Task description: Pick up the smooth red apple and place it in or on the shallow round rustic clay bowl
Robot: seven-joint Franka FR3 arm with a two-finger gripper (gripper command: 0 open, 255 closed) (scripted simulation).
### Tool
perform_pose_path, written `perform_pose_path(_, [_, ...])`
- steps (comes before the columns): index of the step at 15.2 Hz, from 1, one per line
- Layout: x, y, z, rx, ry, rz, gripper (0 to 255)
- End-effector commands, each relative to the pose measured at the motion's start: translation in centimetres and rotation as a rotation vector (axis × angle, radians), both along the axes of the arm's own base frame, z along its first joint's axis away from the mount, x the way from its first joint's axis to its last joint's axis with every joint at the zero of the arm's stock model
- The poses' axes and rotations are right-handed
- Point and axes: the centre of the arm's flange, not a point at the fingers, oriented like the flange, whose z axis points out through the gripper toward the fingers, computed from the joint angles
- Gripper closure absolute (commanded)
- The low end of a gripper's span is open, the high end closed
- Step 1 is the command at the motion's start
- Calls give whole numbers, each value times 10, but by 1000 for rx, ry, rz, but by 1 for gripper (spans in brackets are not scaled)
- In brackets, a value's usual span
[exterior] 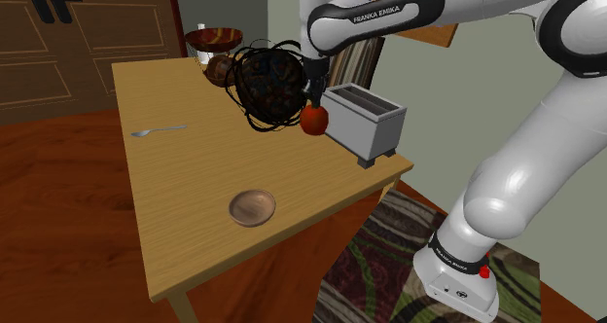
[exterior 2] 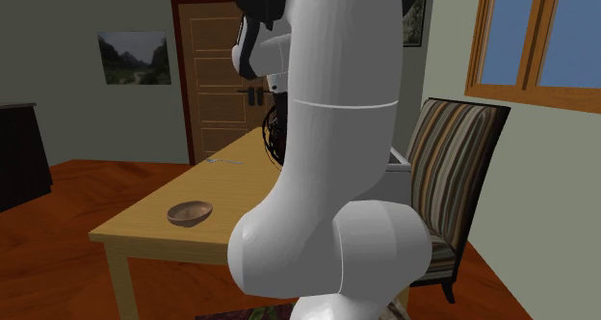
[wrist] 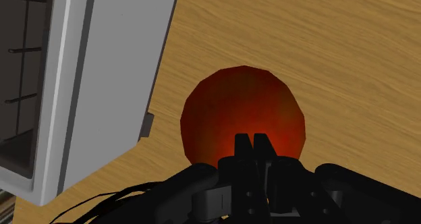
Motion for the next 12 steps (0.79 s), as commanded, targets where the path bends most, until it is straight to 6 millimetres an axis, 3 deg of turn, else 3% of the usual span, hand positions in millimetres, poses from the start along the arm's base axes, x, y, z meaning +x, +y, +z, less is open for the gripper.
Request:
perform_pose_path(1, [-1, 0, 10, 0, 0, 0, 255])
perform_pose_path(3, [-1, 0, 16, 0, 0, 0, 255])
perform_pose_path(12, [-22, 114, 42, 0, 0, 0, 255])
